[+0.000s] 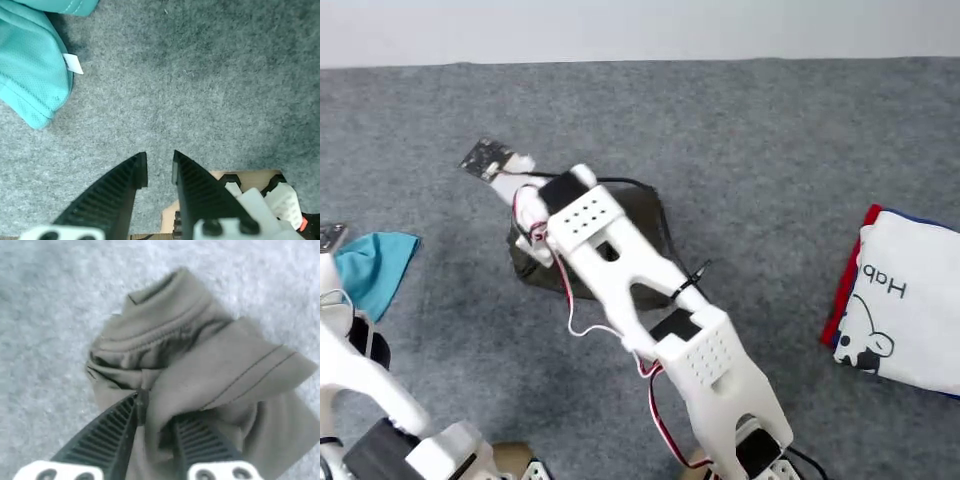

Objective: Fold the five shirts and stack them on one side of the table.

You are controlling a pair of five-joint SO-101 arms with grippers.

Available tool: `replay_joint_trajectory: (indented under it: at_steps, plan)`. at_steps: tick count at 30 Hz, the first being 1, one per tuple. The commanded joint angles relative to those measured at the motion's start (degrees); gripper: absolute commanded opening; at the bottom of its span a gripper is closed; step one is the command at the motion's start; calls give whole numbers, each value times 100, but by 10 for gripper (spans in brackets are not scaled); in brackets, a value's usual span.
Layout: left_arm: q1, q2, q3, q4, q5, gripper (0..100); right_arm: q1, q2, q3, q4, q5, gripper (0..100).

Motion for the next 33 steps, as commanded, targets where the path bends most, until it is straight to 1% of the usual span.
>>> replay_joint_trajectory:
  at_steps: [1,4,6,8,12,14,15,18,20,22,23,27,30,33]
  plan:
    - [26,-211,-13,53,-35,97,-321,-119,-44,-171,0,229]
    - [26,-211,-13,53,-35,97,-444,-136,-167,-233,0,239]
    - [26,-211,-13,53,-35,97,-435,-136,-527,-40,0,239]
    - [26,-211,-13,53,-35,97,-409,-136,-1002,295,0,239]
    - [26,-211,-13,53,-35,97,-48,-75,-2013,1112,0,236]
    - [26,-211,-13,53,-35,97,242,-75,-2251,1358,9,204]
    - [26,-211,-13,53,-35,97,400,-66,-2268,1411,26,166]
    - [35,-211,-13,44,-35,97,901,48,-2224,1420,123,2]
    - [35,-211,-13,44,-35,97,1191,295,-2136,1490,343,28]
    - [35,-211,-13,44,-35,97,1385,593,-2127,1613,369,6]
    - [79,-211,-13,44,-35,97,1437,752,-2127,1675,369,10]
    - [387,-220,180,44,-35,97,1393,1174,-2163,1930,369,9]
    - [589,-246,365,44,-35,97,1130,1297,-2154,2018,352,9]
    - [589,-246,374,44,-35,97,673,1288,-2154,2035,343,9]
